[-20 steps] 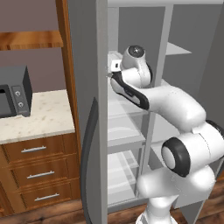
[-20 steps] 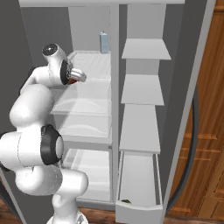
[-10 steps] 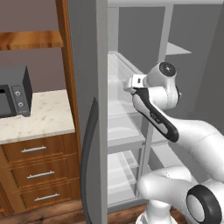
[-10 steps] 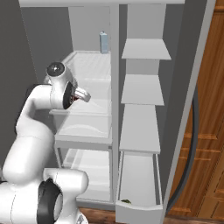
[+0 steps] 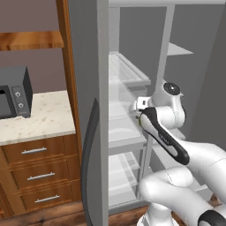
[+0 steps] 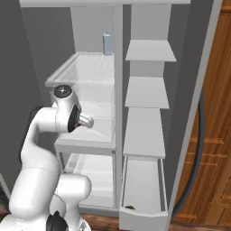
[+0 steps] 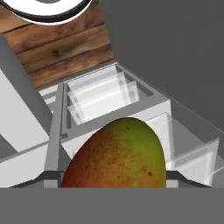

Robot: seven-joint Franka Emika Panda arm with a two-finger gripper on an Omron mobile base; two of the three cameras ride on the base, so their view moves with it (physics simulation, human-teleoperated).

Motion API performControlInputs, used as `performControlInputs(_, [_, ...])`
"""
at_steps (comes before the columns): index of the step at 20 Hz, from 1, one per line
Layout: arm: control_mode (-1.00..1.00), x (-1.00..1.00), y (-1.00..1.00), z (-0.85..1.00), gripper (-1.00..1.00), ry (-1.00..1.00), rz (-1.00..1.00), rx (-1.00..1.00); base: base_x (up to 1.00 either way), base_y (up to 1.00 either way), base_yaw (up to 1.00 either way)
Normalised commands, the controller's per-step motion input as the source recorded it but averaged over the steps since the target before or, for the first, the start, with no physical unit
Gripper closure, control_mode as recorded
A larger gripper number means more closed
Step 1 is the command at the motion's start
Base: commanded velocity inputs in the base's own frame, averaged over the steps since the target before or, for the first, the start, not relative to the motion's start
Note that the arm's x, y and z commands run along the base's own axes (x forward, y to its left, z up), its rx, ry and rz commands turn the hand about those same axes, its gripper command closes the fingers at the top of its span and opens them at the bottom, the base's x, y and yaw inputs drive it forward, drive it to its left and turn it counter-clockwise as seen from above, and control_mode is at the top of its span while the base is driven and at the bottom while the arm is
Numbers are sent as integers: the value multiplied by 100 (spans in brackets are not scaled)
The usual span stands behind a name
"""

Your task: Take the mango and broccoli from the fridge shelf and place them in the freezer drawer to begin freezing them.

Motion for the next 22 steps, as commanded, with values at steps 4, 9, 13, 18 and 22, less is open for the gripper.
performControlInputs(4, [-100,-86,-30,-37,100,1,0,10,0,0,0])
performControlInputs(9, [100,-20,-7,-4,100,0,-1,2,-67,-46,-11])
performControlInputs(13, [100,0,0,0,100,0,0,0,-48,-61,-16])
performControlInputs(18, [100,0,0,0,100,0,0,0,-4,-42,-14])
performControlInputs(22, [-100,27,-1,-37,100,16,-3,0,15,-3,-5])
